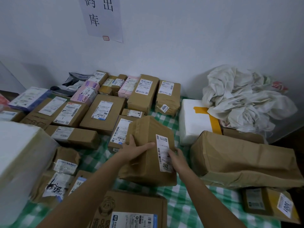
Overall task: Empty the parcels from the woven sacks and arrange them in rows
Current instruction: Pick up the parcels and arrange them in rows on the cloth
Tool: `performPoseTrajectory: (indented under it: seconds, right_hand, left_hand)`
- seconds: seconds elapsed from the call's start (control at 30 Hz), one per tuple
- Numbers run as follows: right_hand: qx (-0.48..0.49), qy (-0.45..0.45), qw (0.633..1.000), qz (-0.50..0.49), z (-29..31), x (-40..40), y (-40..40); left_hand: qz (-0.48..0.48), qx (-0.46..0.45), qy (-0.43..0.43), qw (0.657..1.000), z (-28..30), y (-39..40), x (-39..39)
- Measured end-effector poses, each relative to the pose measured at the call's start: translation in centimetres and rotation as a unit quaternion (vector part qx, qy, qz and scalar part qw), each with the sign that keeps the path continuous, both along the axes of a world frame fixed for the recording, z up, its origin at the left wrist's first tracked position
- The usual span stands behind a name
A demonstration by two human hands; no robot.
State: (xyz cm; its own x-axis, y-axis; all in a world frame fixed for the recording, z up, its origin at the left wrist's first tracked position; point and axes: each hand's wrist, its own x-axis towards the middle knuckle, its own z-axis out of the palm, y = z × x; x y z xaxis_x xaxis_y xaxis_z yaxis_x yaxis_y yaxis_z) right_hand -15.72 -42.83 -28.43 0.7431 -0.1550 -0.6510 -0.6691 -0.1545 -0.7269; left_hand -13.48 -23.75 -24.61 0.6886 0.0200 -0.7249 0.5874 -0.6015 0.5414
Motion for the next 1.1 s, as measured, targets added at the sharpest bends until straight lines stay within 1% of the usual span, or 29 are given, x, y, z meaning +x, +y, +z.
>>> performPoseTrajectory:
  seconds: [0.07, 0.13, 0.2, 0.23, 0.3, 0.33, 0.4, 0.5, 0.57, 0.7, 0.8, 0.87, 0.9, 1.03, 1.1]
  right_hand:
    - [-0.008, -0.038, 0.998, -0.053, 0.3, 0.1, -0.5]
    - [-0.025, -0.07, 0.994, -0.079, 1.0, 0.5, -1.2]
    - [-0.053, -0.092, 0.991, -0.081, 1.2, 1.0, -1.7]
    - [-0.059, -0.096, 0.991, -0.078, 1.3, 1.1, -1.6]
    - [-0.054, -0.098, 0.991, -0.069, 1.4, 1.2, -1.5]
    - [-0.05, -0.093, 0.993, -0.054, 1.4, 1.0, -1.3]
    - [-0.04, -0.071, 0.996, -0.021, 1.5, 0.5, -1.2]
    - [-0.032, -0.008, 0.999, 0.026, 0.9, 0.0, -1.2]
    - [-0.033, 0.005, 0.998, 0.058, 0.6, -0.3, -1.2]
    - [-0.013, -0.008, 0.998, 0.054, 1.4, 0.5, -1.4]
    - [0.003, -0.058, 0.998, 0.031, 2.1, 2.0, -1.7]
    - [-0.003, -0.101, 0.995, 0.012, 2.3, 3.0, -1.7]
    - [-0.01, -0.117, 0.993, 0.009, 2.2, 3.3, -1.6]
    - [-0.04, -0.146, 0.988, 0.031, 1.0, 3.4, -1.5]
    - [-0.061, -0.149, 0.986, 0.045, 0.1, 3.1, -1.4]
  left_hand:
    - [0.005, -0.086, 0.001, 0.996, 0.1, 0.4, 0.1]
    - [-0.006, -0.158, -0.014, 0.987, 0.5, 0.6, 0.1]
    - [0.006, -0.184, -0.046, 0.982, 0.6, 0.3, 0.2]
    - [0.011, -0.171, -0.073, 0.982, 0.6, 0.1, 0.2]
    - [-0.002, -0.114, -0.123, 0.986, 0.2, -0.3, 0.3]
    - [-0.009, -0.094, -0.126, 0.988, 0.0, -0.3, 0.1]
    - [-0.022, -0.072, -0.092, 0.993, -0.7, -0.2, 0.1]
    - [-0.022, -0.045, 0.002, 0.999, -1.3, -0.2, 0.1]
    - [-0.036, -0.048, 0.028, 0.998, -1.4, -0.6, -0.1]
    - [-0.036, -0.062, -0.025, 0.997, -0.9, -0.8, 1.0]
    - [-0.014, -0.101, -0.07, 0.992, -0.3, -0.6, 3.0]
    - [0.007, -0.128, -0.096, 0.987, -0.4, -0.5, 4.2]
    - [0.001, -0.129, -0.108, 0.986, -0.6, -0.5, 4.6]
    - [-0.063, -0.084, -0.145, 0.984, -1.8, -0.9, 4.7]
    - [-0.089, -0.039, -0.173, 0.98, -2.5, -1.3, 4.4]
